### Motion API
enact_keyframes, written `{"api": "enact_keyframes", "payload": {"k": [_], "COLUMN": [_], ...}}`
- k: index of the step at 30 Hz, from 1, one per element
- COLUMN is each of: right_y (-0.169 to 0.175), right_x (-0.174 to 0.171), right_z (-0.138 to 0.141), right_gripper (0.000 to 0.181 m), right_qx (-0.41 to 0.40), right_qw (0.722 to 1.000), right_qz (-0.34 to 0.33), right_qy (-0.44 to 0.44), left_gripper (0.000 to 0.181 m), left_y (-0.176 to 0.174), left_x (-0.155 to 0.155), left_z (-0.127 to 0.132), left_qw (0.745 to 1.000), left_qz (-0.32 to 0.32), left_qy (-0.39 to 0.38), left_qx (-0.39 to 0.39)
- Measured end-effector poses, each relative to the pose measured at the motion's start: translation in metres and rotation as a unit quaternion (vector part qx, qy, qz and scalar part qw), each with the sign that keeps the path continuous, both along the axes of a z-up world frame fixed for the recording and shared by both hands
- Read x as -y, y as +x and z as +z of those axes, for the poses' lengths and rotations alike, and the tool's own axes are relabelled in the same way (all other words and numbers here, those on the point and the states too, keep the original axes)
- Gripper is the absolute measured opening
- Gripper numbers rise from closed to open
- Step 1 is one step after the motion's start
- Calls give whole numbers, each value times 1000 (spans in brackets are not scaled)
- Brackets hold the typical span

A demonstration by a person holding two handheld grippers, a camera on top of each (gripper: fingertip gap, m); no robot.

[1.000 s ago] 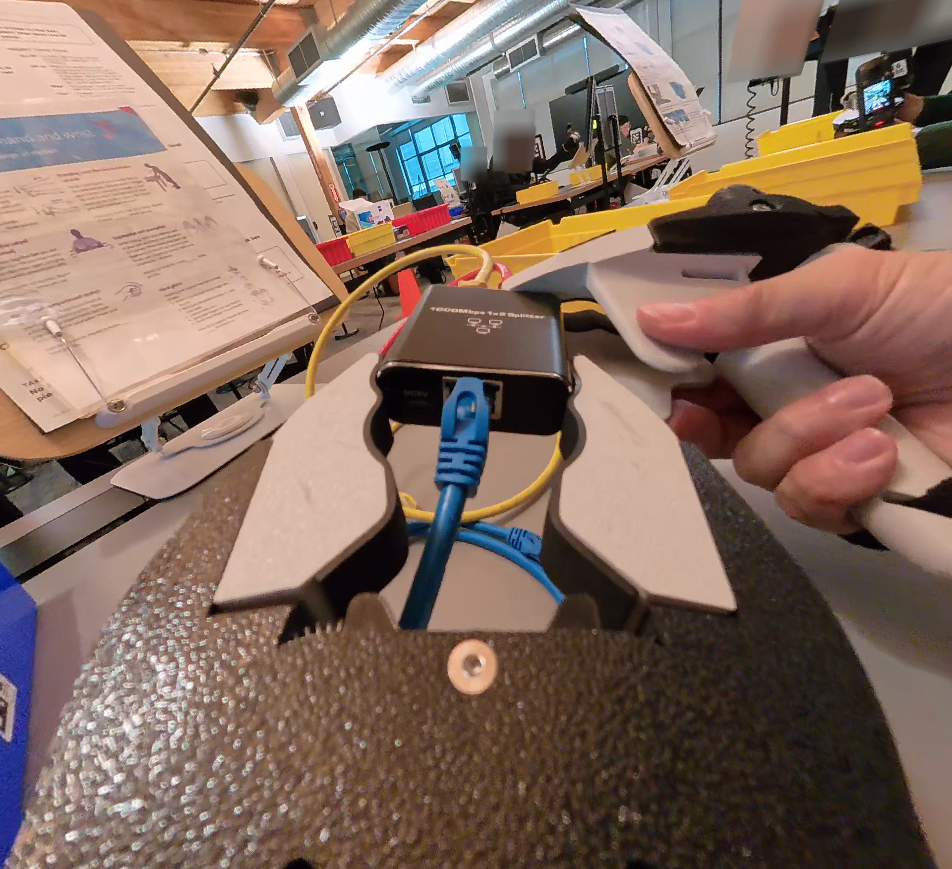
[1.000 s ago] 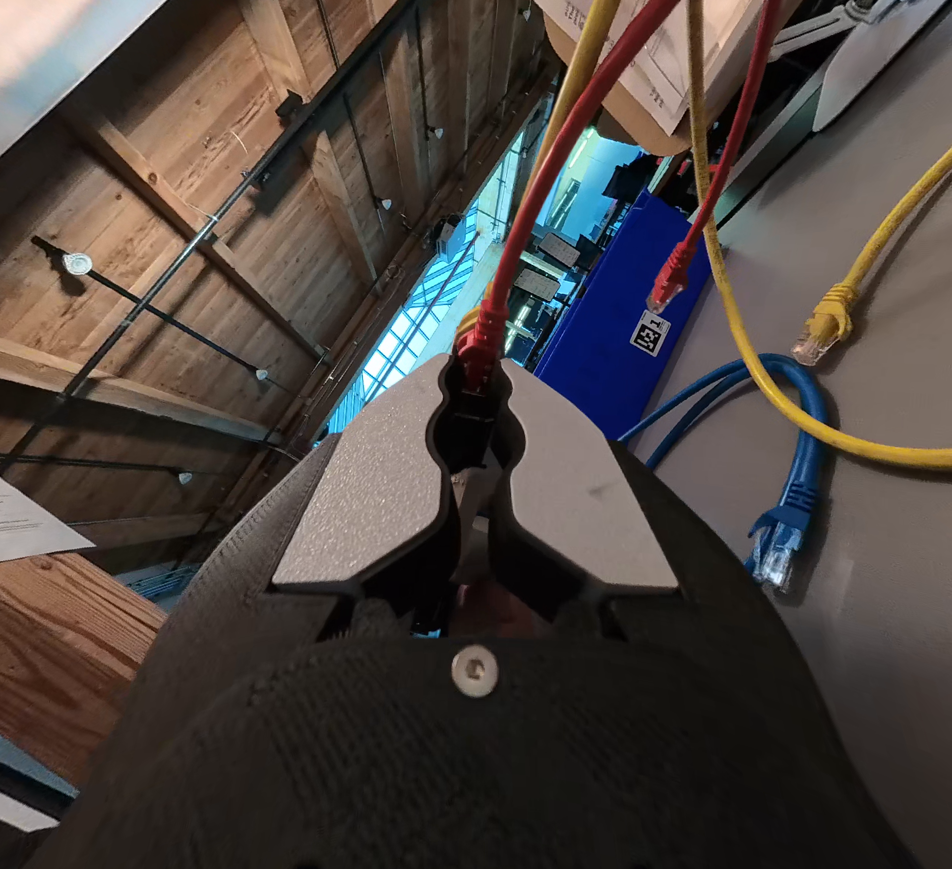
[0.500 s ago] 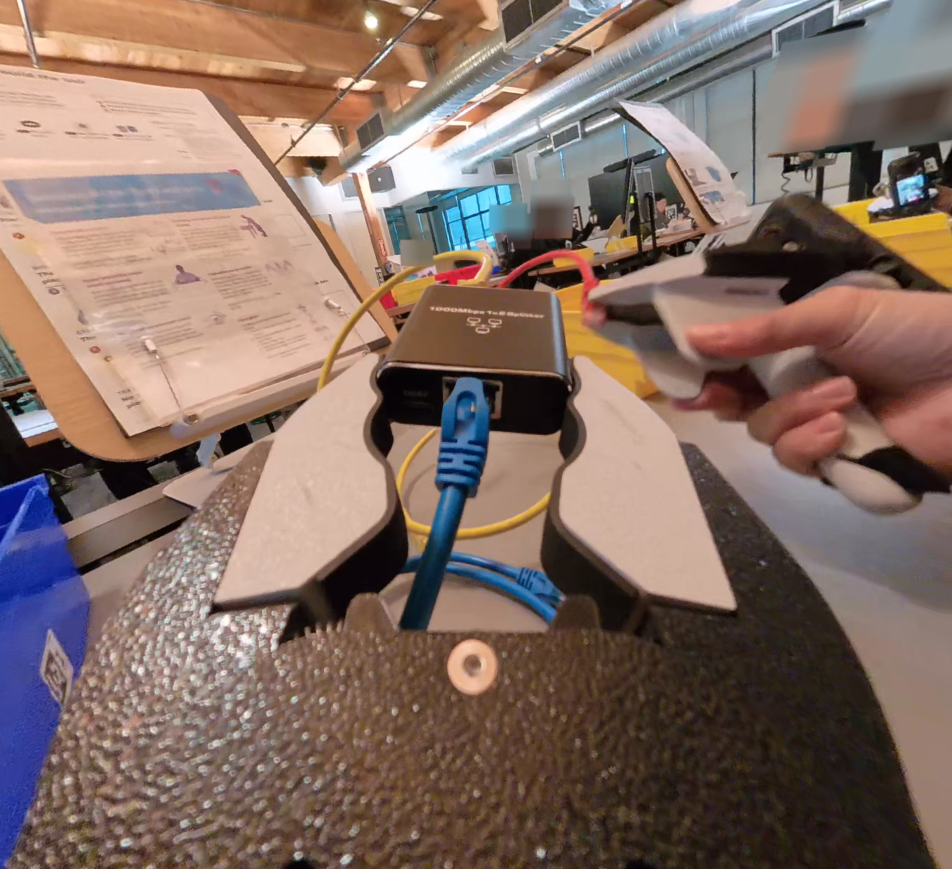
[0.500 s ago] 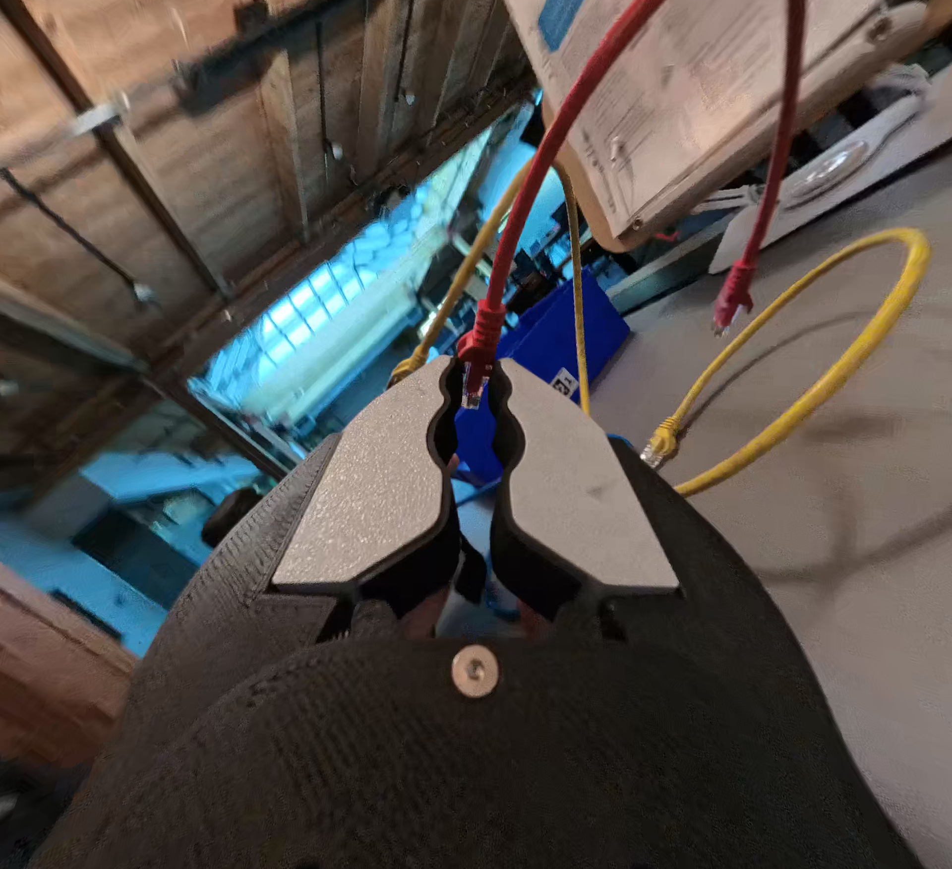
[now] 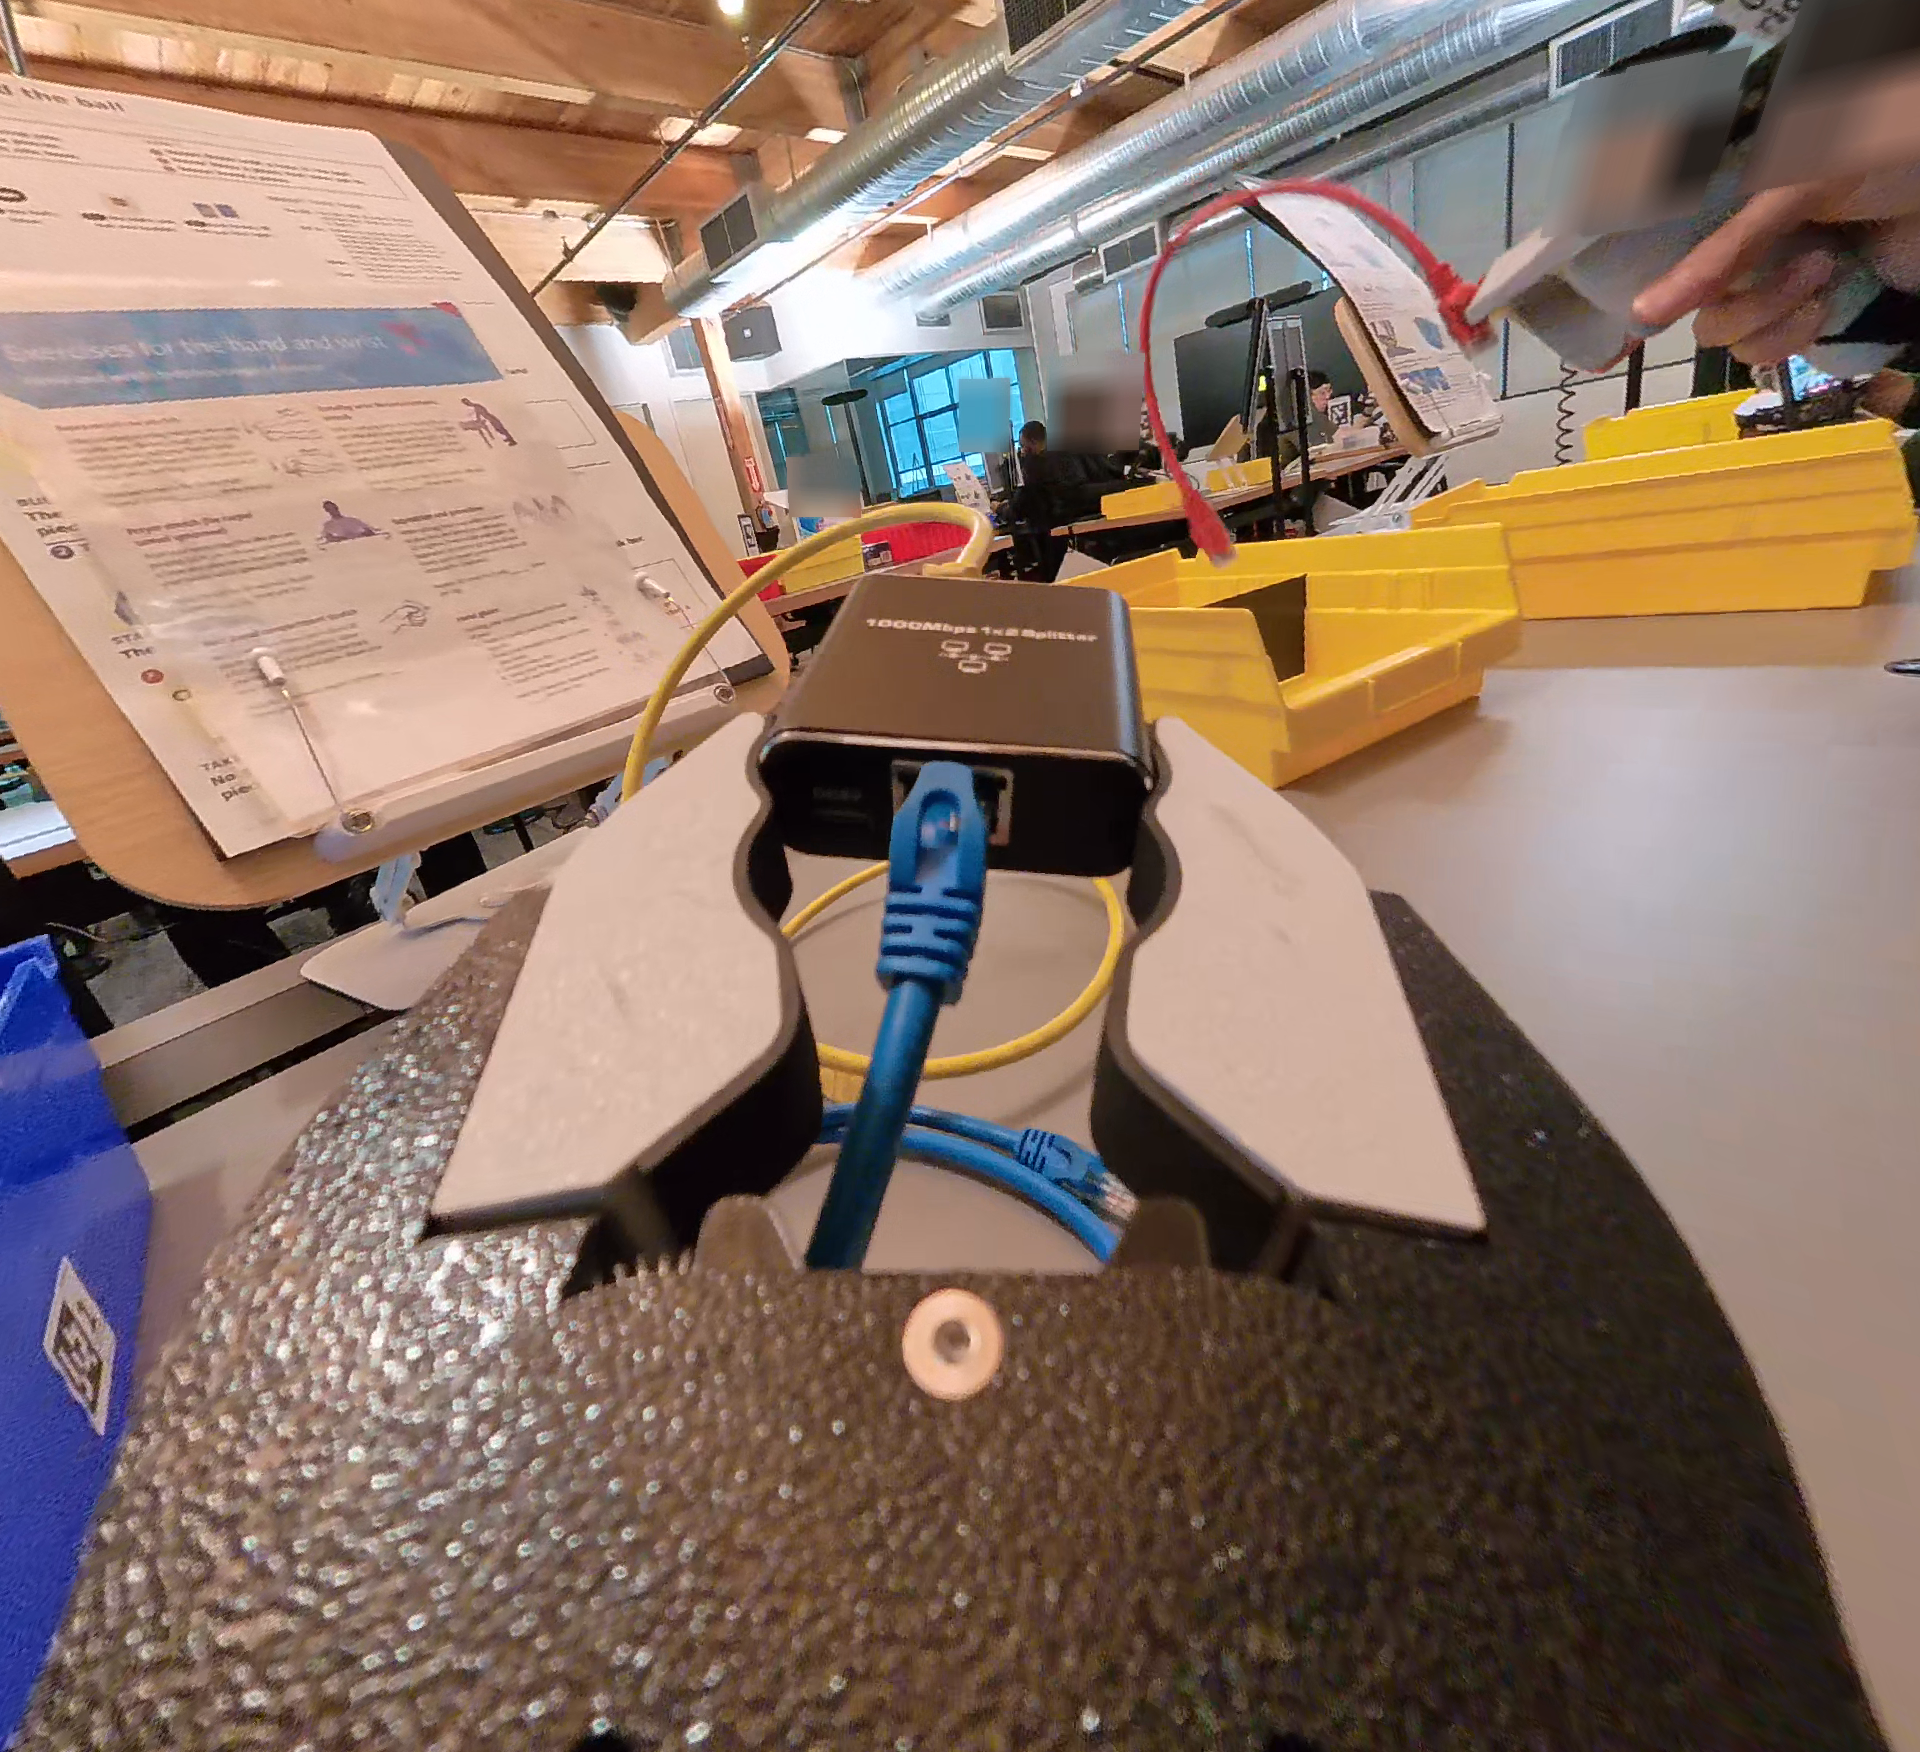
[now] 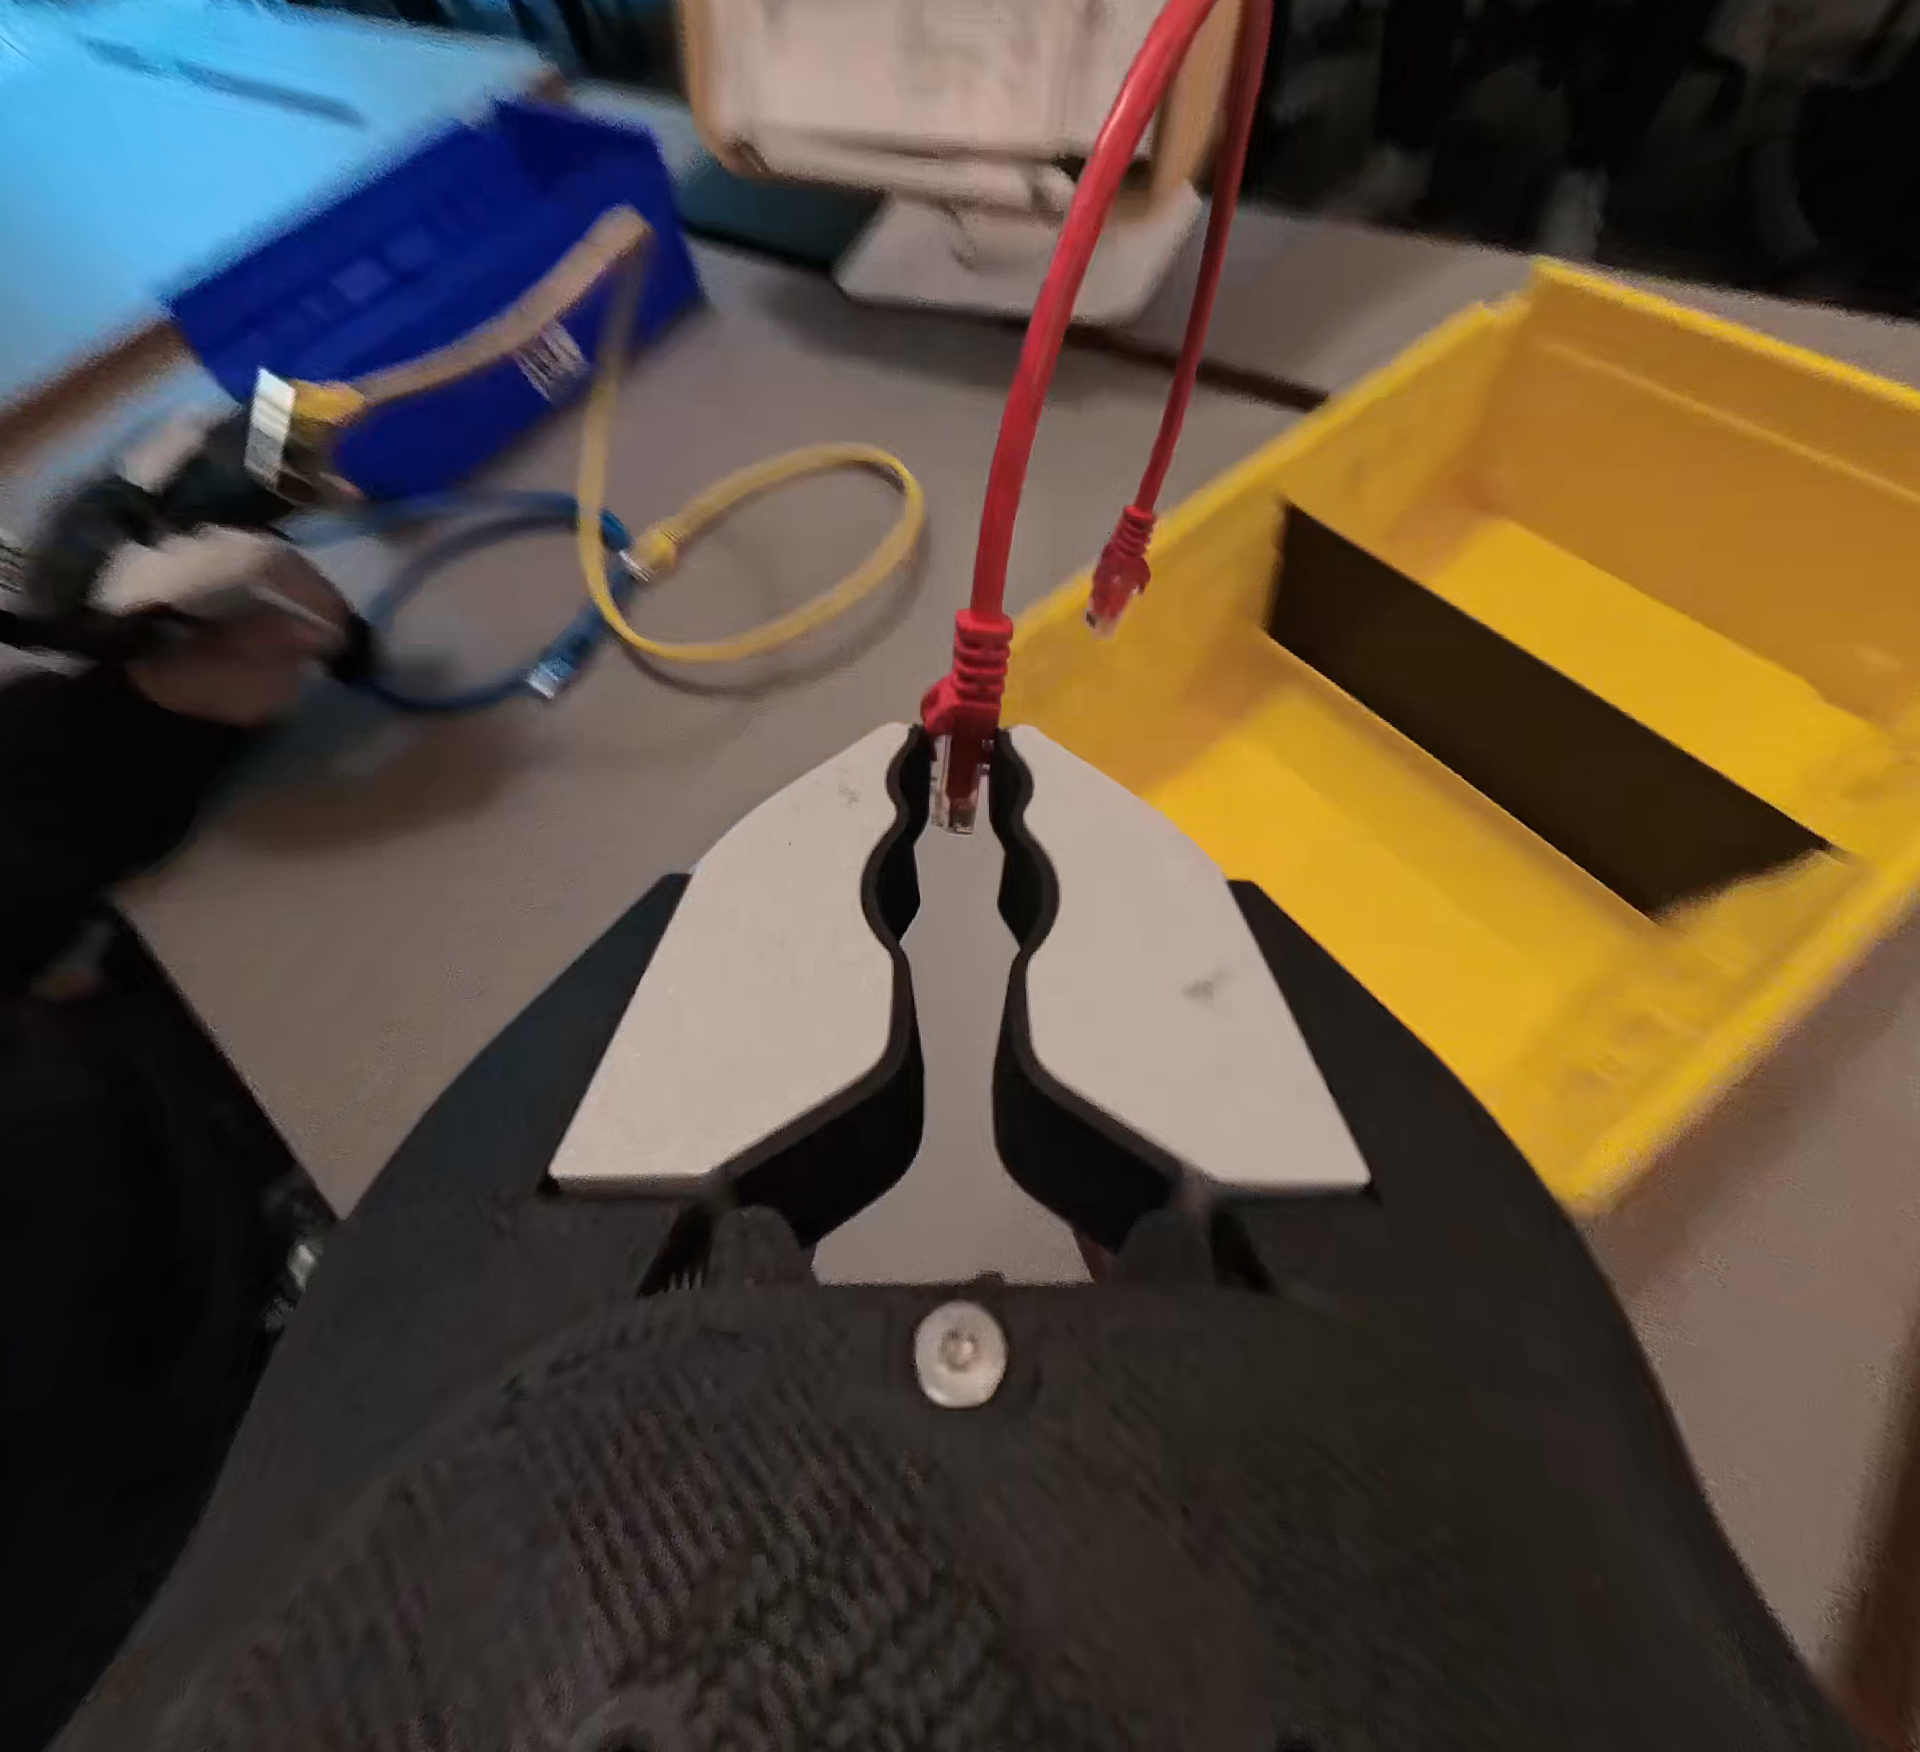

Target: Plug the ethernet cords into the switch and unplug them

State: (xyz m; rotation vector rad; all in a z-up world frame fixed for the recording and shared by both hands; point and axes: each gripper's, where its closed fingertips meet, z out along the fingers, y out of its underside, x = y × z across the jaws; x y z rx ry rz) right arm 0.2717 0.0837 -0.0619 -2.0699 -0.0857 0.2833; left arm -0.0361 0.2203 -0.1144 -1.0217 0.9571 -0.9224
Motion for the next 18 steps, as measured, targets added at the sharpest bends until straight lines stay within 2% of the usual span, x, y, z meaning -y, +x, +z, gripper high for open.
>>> {"api": "enact_keyframes", "payload": {"k": [4, 6, 9, 12, 14, 15, 18], "right_y": [47, 52, 34, 37, 51, 66, 95], "right_x": [15, 15, 3, -8, -14, -14, 0], "right_z": [-29, -43, -51, -60, -72, -85, -117], "right_gripper": [10, 10, 11, 11, 11, 11, 12], "right_qx": [78, 93, 21, -38, -68, -56, 12], "right_qw": [990, 985, 987, 985, 982, 977, 949], "right_qz": [-22, 0, 66, 66, 30, -10, -73], "right_qy": [-111, -147, -147, -156, -176, -205, -307], "left_gripper": [63, 63, 63, 63, 63, 63, 63], "left_y": [1, 1, 2, 3, 3, 3, 3], "left_x": [-1, 0, 1, 2, 2, 2, 1], "left_z": [-2, -2, -3, -4, -4, -4, -4], "left_qw": [1000, 1000, 1000, 1000, 1000, 1000, 1000], "left_qz": [-2, -2, -6, -8, -8, -8, -8], "left_qy": [-3, -3, -4, -3, -2, -4, -6], "left_qx": [-5, -6, -7, -11, -11, -11, -12]}}
